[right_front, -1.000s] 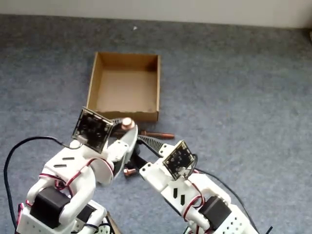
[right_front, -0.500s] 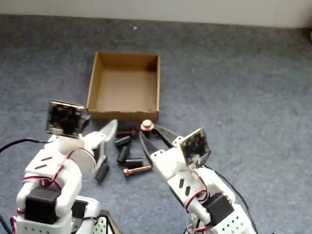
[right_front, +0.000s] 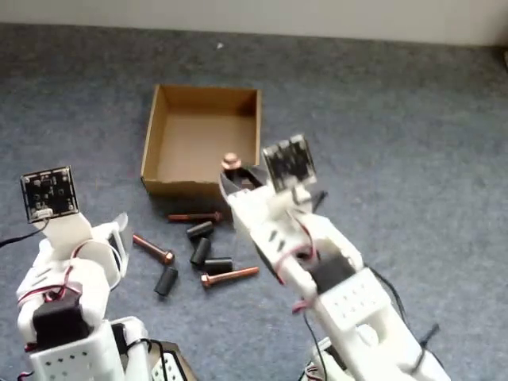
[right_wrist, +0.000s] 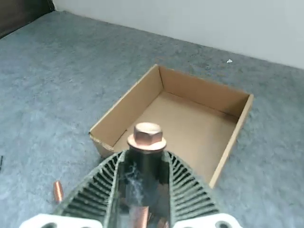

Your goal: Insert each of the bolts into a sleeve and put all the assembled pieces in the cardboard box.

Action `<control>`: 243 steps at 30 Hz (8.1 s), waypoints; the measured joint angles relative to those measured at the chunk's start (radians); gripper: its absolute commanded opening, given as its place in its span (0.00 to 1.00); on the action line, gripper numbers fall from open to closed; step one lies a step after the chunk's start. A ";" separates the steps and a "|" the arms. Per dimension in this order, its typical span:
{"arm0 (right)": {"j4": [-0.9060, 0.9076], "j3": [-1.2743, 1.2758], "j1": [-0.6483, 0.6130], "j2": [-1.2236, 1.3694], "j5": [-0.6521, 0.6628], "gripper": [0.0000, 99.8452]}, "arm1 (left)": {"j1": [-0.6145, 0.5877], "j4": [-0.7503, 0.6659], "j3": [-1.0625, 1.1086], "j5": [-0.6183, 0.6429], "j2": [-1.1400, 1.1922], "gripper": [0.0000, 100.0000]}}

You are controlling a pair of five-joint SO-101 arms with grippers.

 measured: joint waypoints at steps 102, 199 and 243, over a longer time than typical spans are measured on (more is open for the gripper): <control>0.565 -0.193 -0.029 0.279 0.032 0.00 | -0.126 -0.276 0.428 0.000 0.011 0.23; 0.330 0.333 0.456 -0.071 -0.256 0.00 | 0.450 -0.319 -0.296 -0.936 1.277 0.01; 0.330 0.275 -0.098 -0.430 -0.129 0.00 | 0.502 -0.391 -0.092 0.117 0.037 0.01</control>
